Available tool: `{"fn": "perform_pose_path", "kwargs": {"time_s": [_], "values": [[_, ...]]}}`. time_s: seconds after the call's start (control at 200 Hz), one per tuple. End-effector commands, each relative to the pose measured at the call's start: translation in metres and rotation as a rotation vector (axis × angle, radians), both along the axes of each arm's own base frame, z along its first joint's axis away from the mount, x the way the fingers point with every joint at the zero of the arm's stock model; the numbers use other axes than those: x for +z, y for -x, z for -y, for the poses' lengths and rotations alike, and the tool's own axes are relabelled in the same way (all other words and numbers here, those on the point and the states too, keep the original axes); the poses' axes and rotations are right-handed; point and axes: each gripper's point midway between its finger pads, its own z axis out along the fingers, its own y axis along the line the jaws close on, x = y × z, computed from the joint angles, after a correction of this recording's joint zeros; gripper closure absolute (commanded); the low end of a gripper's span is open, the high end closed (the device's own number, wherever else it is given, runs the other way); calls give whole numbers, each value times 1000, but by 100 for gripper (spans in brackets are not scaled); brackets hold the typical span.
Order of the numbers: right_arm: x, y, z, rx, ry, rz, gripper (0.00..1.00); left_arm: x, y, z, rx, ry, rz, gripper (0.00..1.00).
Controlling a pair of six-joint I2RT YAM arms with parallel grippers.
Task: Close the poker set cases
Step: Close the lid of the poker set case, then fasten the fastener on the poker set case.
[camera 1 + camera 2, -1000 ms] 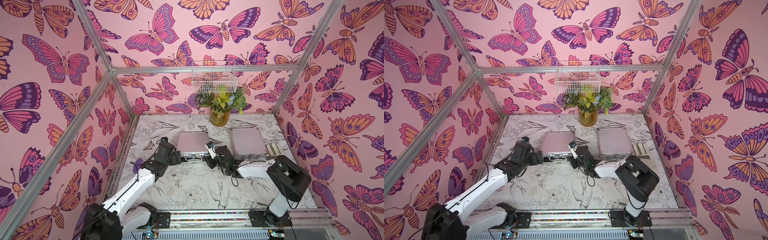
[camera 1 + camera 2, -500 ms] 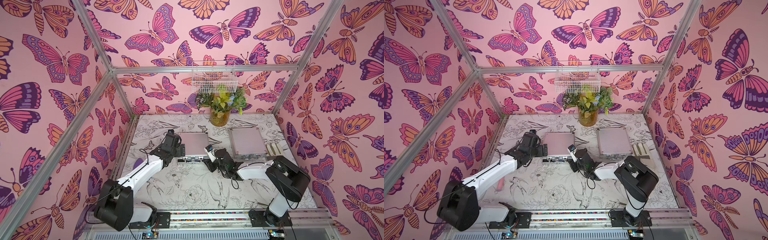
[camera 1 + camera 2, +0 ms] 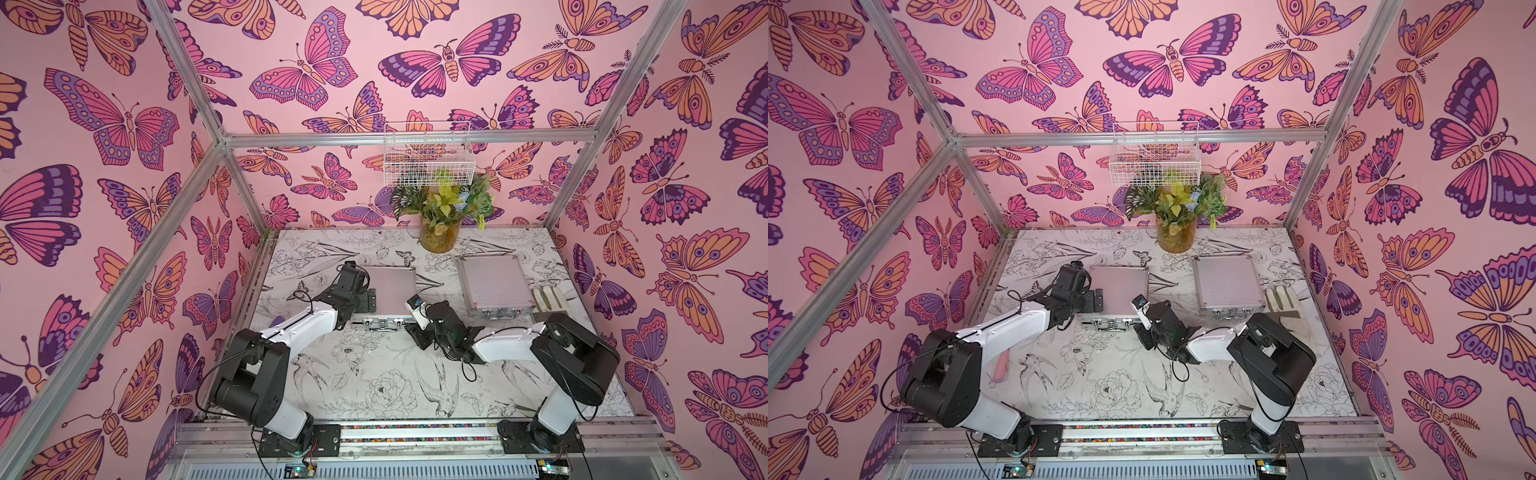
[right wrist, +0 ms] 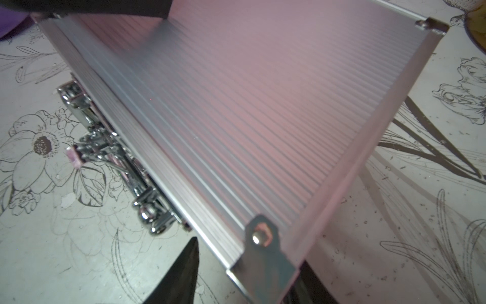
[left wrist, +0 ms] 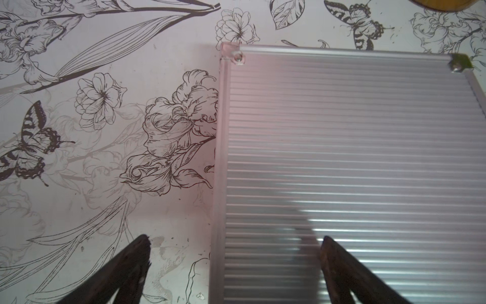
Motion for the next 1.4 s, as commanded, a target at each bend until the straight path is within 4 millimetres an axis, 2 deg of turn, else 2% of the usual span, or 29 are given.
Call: {"fn": "perform_pose_path", "kwargs": {"time_s": [0.0,0.26,0.34,0.616,0.756,0.856,1.036,1.172,1.392], "values": [[-5,16,-2,44,18,-34,50,-34,17,-5,-9,-36,-105,0],[-7,18,21,-32,80,-41,50,-53,25,-5,-5,-29,-146,0],[-4,18,22,-35,82,-35,50,-58,27,-5,-3,-22,-155,0],[31,15,0,30,15,-26,50,-76,35,-3,5,34,-198,0],[52,6,-15,25,-42,-19,50,-81,38,0,1,43,-214,0],[59,-5,-23,11,-40,-20,51,-84,40,8,-12,66,-231,0],[48,-23,-31,2,2,-105,51,-91,45,23,-41,75,-255,0],[34,-26,-30,48,5,-193,51,-85,47,28,-44,101,-249,0],[20,-9,-35,210,68,-221,51,-76,51,19,-34,77,-219,0]]}}
